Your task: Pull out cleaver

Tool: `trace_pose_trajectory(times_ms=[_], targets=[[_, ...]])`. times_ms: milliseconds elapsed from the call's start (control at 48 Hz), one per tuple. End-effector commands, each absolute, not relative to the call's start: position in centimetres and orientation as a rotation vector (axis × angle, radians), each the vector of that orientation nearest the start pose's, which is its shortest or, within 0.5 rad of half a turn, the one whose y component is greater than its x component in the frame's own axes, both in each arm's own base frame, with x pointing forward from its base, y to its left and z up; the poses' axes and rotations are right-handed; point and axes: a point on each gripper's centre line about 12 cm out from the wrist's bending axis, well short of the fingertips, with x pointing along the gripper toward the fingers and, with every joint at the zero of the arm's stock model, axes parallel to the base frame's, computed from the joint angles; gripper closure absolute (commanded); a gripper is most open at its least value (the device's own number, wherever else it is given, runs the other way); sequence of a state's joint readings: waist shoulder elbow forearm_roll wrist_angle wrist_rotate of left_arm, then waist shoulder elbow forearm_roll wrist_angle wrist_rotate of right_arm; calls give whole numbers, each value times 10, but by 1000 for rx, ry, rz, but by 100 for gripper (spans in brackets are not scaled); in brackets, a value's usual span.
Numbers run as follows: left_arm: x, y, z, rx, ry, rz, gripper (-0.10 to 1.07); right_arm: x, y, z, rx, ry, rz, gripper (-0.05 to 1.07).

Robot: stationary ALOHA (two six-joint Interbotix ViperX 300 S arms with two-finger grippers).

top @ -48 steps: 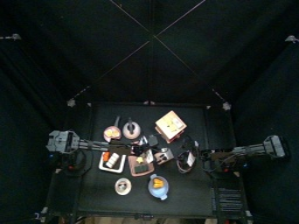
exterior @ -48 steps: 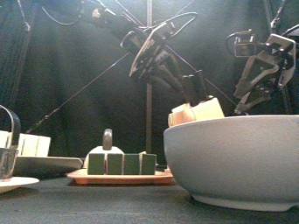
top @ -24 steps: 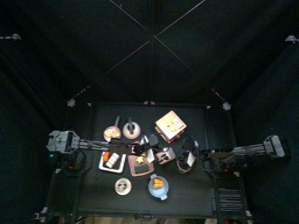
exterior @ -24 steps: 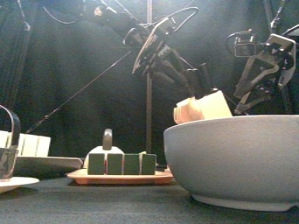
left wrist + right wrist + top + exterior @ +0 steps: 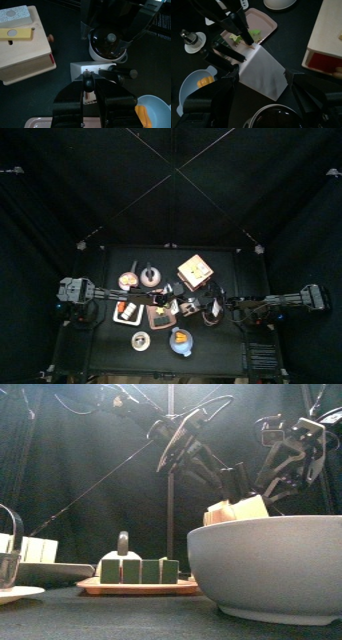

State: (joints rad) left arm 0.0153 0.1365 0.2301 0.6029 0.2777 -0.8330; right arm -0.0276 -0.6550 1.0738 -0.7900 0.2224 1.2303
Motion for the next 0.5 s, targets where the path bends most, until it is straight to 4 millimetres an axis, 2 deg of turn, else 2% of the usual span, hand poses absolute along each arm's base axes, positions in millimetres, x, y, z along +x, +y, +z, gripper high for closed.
trace_pose_trajectory(times_ms=[0,250,479], targets=[[483,26,266,-200,509,227,53,246,-28,226,412,488,-295,1],[486,26,266,-199,507,227,53,256,-41,214,427,529,-342,1],[486,26,267,-199,504,227,53,261,-42,208,430,551,-350,1]])
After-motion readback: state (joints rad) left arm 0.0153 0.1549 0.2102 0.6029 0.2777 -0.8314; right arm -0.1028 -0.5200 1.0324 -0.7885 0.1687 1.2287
